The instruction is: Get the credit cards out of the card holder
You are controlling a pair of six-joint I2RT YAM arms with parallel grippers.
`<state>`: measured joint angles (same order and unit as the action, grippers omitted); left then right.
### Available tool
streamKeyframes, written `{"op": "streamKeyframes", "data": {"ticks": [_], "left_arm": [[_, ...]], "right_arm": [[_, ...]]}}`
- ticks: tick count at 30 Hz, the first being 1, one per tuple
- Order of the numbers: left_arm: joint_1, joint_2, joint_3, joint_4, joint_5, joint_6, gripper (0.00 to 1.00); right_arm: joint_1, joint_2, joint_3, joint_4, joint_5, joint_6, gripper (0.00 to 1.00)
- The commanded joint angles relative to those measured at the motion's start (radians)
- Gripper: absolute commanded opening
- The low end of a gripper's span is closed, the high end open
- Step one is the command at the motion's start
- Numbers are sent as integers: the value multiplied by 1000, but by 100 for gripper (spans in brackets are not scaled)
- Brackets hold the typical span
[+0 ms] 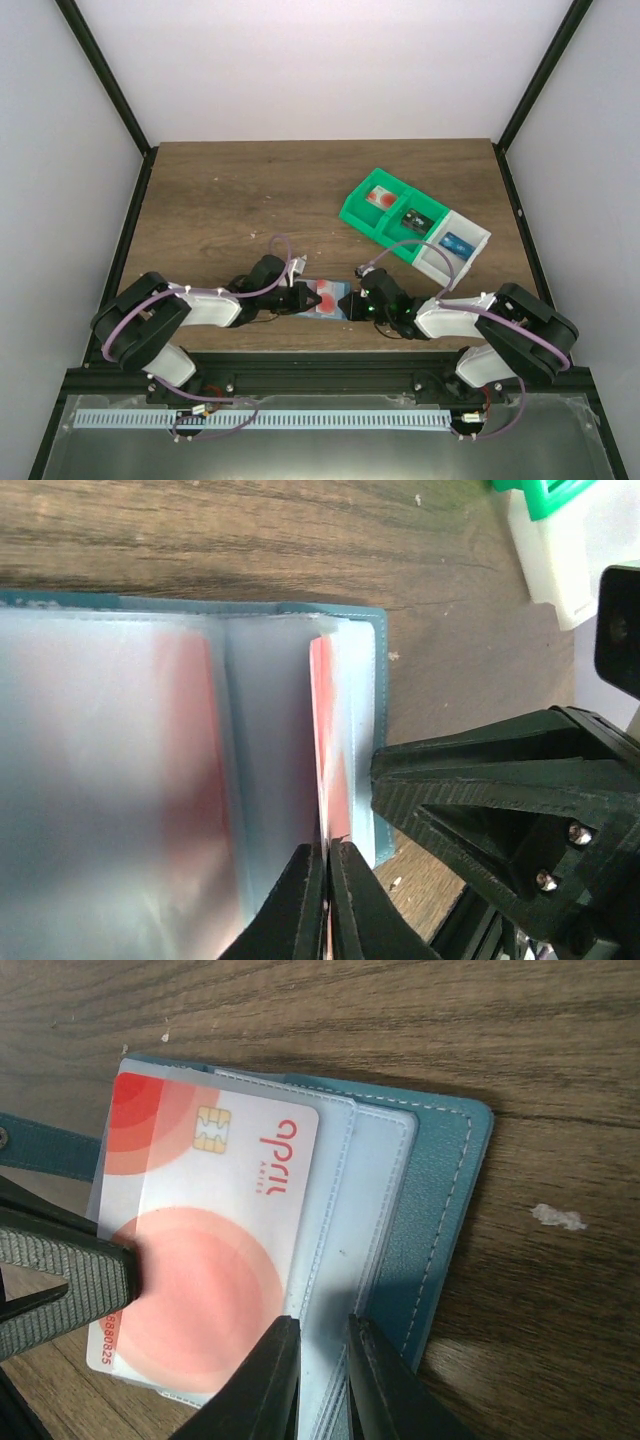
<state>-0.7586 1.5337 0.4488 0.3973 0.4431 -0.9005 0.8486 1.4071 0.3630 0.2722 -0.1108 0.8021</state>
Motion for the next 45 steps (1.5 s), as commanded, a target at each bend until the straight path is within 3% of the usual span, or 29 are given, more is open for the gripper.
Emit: {"op": "streamKeyframes", "data": {"ticks": [1, 5, 8, 13, 17, 28, 35, 45], "left_arm": [[15, -19, 11, -41, 16, 54, 4], [18, -38, -11, 19, 68, 32, 0], [20, -23, 20, -52, 46, 52, 3], [22, -25, 50, -124, 67, 103, 0], [23, -39, 15, -51, 117, 88, 0], [44, -100, 11, -139, 41, 87, 0], [56, -71, 27, -185, 64, 109, 0], [56, -271, 35, -364, -153, 103, 0]], "right_arm": [[9, 49, -57, -175, 28, -2, 16], [9, 46, -61, -168, 22, 0, 16], [9, 46, -55, -174, 24, -3, 16], [9, 38, -58, -174, 19, -5, 16], [9, 39, -58, -176, 16, -4, 16], [9, 26, -52, -201, 29, -2, 15], [9, 35, -53, -199, 35, 6, 15], [9, -7, -10, -264, 62, -3, 15]]}}
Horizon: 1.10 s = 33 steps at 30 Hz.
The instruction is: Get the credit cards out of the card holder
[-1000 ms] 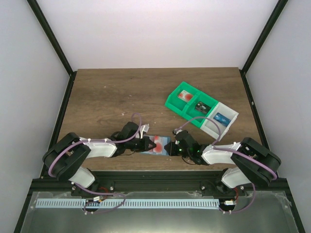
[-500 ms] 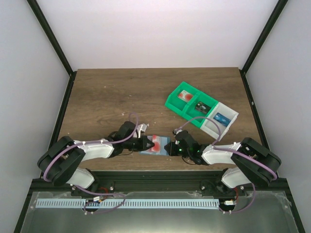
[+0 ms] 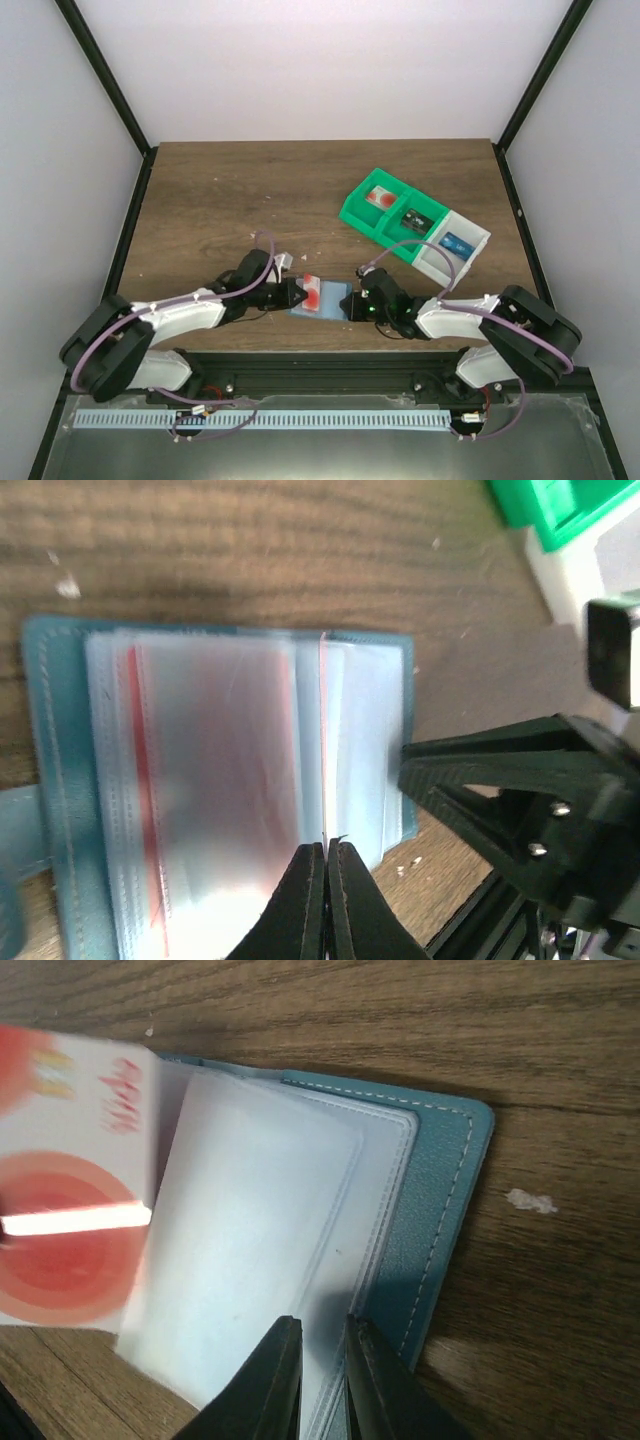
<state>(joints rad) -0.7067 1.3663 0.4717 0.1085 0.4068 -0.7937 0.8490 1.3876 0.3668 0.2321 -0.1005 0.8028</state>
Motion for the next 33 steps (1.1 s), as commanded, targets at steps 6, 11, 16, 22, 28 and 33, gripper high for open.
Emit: {"op": "streamKeyframes", "data": {"ticks": [6, 11, 16, 22, 28, 33], "left_arm": [[6, -260, -6, -96, -177, -46, 0], [7, -425, -127, 125, -104, -182, 0], [4, -507, -203, 333, -46, -325, 0], [-1, -502, -286, 600, 23, -431, 0], [-33, -498, -292, 666, 23, -432, 0], [-54, -483, -280, 688, 16, -424, 0]], "right_arm": [[8, -69, 42, -271, 16, 10, 18], [20, -265, 51, -221, -72, 61, 29], [29, -480, -9, 9, -182, 165, 46], [30, -499, -11, 120, -213, 269, 53], [29, -433, 17, 186, -270, 277, 49], [32, -392, 42, 204, -303, 271, 38]]}}
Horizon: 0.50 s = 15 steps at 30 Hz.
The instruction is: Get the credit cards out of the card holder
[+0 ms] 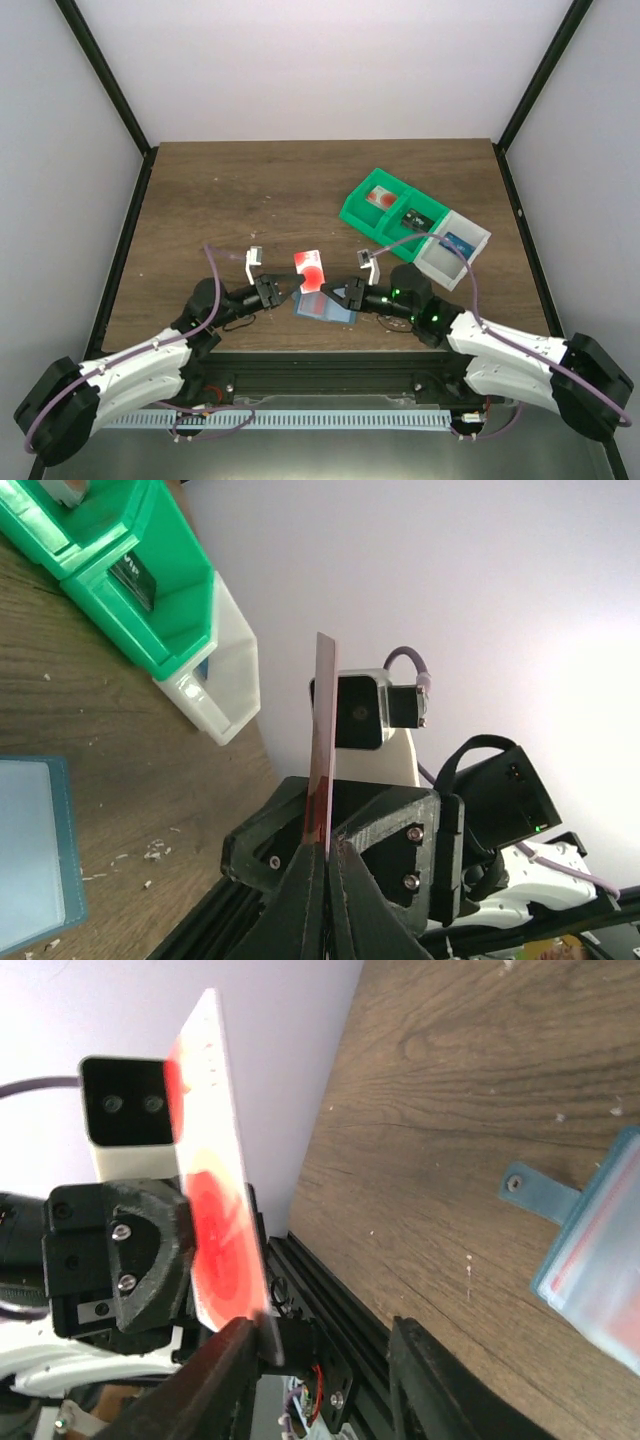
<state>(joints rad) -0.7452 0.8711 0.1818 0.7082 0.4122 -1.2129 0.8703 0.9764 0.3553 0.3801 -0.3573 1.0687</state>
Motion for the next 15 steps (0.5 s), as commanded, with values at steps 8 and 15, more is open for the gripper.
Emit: {"op": "streamKeyframes", "data": {"ticks": [8, 15], "left_arm": [[-52, 26, 0, 95, 9, 12, 5], [-41, -73, 62, -113, 201, 177, 72]], "right_arm": [[10, -13, 57, 21, -76, -66, 1], [9, -146, 141, -326, -168, -289, 1]]}}
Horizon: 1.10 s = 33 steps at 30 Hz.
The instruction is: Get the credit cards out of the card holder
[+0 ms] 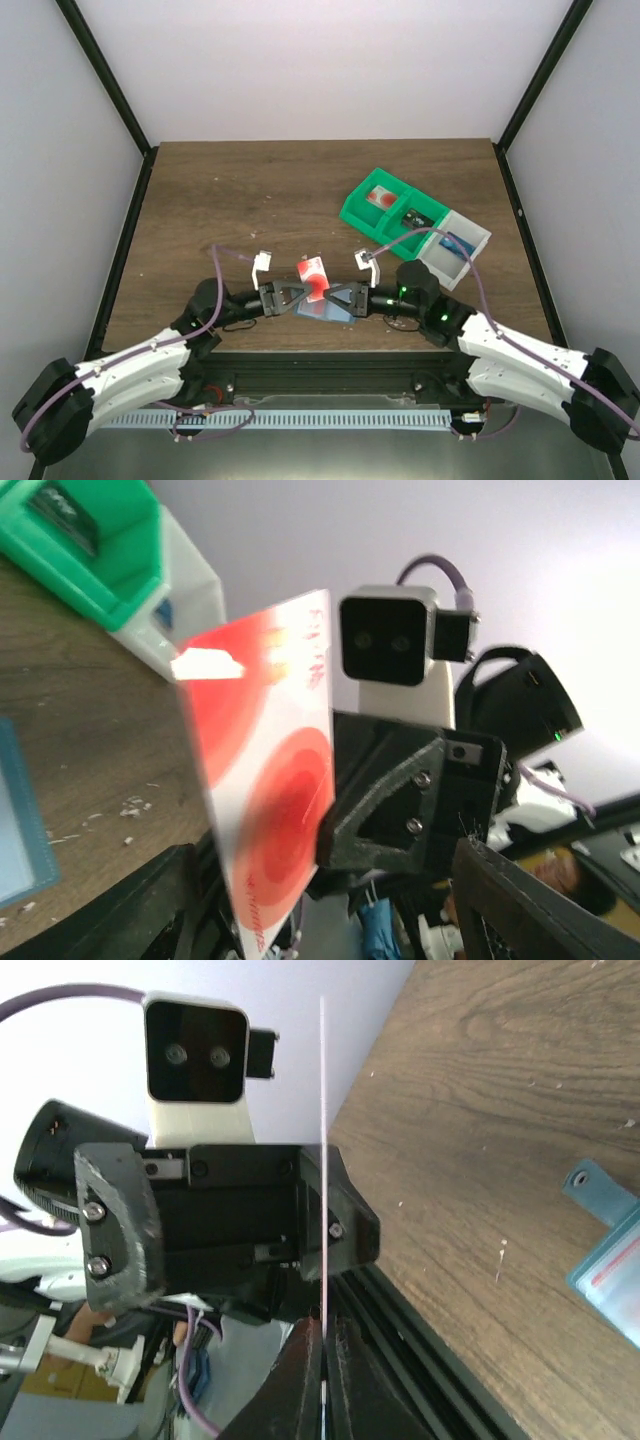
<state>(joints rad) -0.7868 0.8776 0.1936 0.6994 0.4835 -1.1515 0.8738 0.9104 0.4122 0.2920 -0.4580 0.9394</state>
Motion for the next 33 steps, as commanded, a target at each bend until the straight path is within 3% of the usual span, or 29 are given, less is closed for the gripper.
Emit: {"op": "streamKeyframes", "data": {"ticks": [1, 5, 7, 13, 15, 18, 22, 25, 30, 33], "left_arm": [[3, -117, 54, -163, 137, 132, 72], [24, -249, 81, -347, 155, 191, 72], [29, -271, 112, -445, 168, 239, 65], [34, -259, 180, -563, 219, 327, 60], [39, -233, 202, -589, 235, 351, 48], [42, -207, 225, -622, 245, 382, 22], [43, -194, 228, -600, 268, 381, 8], [46, -169, 221, -580, 305, 376, 6], [47, -141, 225, -586, 336, 389, 19], [50, -159, 214, -583, 335, 388, 19]], "right_arm": [[5, -103, 99, -286, -85, -194, 1], [5, -154, 123, -419, -217, -277, 0], [5, -143, 138, -485, -277, -303, 1], [5, -139, 131, -492, -355, -332, 1], [5, -133, 131, -474, -366, -330, 0], [5, -117, 137, -469, -367, -338, 1], [5, -114, 137, -462, -370, -343, 1], [5, -122, 132, -448, -384, -339, 0], [5, -144, 115, -433, -388, -330, 1], [5, -156, 102, -428, -387, -322, 0]]}}
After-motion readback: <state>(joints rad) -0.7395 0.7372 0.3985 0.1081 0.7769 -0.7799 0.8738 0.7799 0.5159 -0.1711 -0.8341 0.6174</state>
